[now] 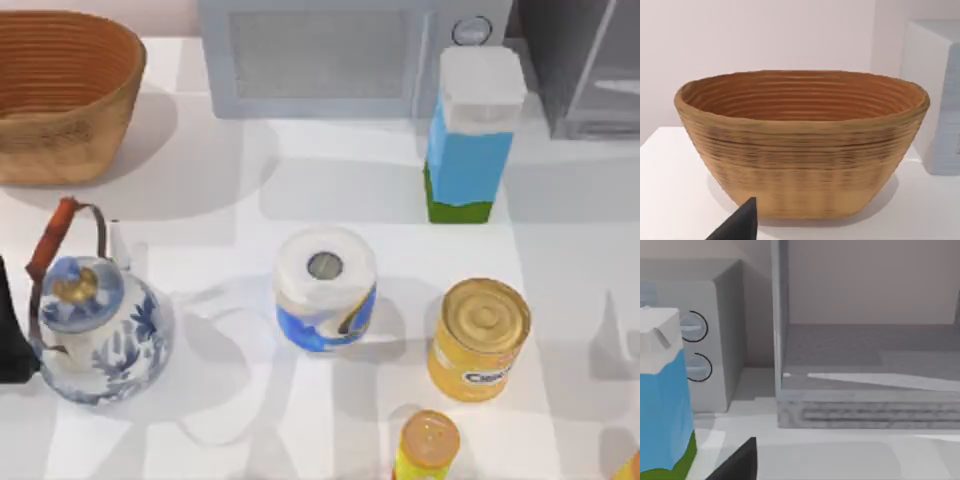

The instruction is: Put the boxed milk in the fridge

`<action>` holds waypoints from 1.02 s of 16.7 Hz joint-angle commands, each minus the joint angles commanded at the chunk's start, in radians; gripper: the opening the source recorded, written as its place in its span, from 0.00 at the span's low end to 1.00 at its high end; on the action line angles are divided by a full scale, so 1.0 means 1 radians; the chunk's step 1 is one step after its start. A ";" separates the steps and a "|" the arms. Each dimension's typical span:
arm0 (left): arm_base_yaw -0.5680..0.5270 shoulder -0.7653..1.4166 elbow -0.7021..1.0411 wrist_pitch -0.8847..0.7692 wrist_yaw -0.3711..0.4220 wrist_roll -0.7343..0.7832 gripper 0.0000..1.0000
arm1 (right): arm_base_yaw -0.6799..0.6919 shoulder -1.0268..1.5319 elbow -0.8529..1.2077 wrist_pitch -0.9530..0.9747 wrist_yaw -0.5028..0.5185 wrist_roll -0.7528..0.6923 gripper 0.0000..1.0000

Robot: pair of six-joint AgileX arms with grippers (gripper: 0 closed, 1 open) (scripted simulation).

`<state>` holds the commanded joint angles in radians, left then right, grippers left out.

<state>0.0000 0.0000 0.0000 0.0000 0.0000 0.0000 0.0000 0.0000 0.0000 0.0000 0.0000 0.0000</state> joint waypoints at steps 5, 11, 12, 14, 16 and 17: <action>0.000 0.000 0.000 0.000 0.000 0.000 1.00 | 0.027 0.062 0.027 0.038 0.017 0.007 1.00; 0.000 0.000 0.000 0.000 0.000 0.000 1.00 | 0.165 0.467 0.184 0.257 0.124 0.054 1.00; 0.000 0.000 0.000 0.000 0.000 0.000 1.00 | 0.194 0.570 0.219 0.306 0.149 0.064 1.00; 0.000 0.000 0.000 0.000 0.000 0.000 1.00 | 0.252 0.803 0.295 0.409 0.203 0.085 1.00; 0.000 0.000 0.000 0.000 0.000 0.000 1.00 | 0.309 1.053 0.374 0.517 0.261 0.104 1.00; 0.000 0.000 0.000 0.000 0.000 0.000 1.00 | 0.336 1.175 0.414 0.571 0.290 0.112 1.00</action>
<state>0.0000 0.0000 0.0000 0.0000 0.0000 0.0000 0.3364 1.1746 0.4139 0.5710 0.2905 0.1115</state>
